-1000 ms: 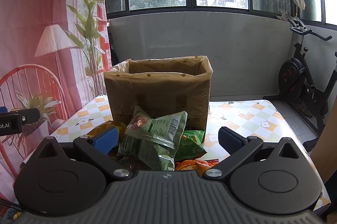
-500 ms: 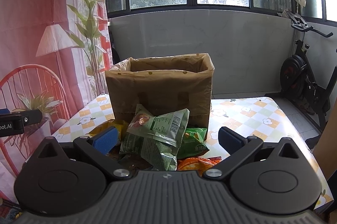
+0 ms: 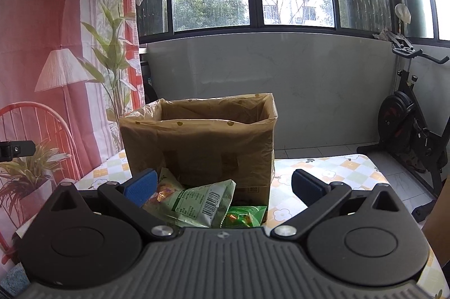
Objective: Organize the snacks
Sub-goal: 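Move both tools down toward the snack packets in front of the box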
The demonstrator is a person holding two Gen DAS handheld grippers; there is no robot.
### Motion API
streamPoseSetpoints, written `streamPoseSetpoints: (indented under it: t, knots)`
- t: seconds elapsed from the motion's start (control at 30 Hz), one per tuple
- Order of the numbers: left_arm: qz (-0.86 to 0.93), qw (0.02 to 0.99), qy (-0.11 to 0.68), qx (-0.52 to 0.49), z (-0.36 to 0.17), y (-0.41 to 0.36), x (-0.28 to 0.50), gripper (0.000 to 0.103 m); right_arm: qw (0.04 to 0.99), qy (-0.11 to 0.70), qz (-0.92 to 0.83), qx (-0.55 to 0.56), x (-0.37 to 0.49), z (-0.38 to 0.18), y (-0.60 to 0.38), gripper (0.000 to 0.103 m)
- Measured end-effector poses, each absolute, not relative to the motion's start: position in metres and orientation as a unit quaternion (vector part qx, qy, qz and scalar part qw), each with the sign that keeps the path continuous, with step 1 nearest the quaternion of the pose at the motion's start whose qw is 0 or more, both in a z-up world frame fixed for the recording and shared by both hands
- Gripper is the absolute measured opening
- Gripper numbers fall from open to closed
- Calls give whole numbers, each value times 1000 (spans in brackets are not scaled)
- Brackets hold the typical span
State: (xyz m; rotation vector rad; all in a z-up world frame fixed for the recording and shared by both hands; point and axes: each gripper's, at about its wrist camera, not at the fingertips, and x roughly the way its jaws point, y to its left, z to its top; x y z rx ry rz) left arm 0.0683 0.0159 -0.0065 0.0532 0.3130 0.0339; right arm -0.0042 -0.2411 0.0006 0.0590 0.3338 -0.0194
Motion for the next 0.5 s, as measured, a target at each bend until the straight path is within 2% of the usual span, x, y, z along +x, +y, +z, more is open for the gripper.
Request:
streamPoseSetpoints:
  t: [0.33, 0.5]
  knots:
    - [14, 977, 201, 65, -22, 15, 121, 99, 976, 216, 25, 32, 51, -27, -251, 103]
    - [1, 976, 216, 27, -18, 28, 140, 98, 974, 222, 34, 16, 74, -30, -241, 103]
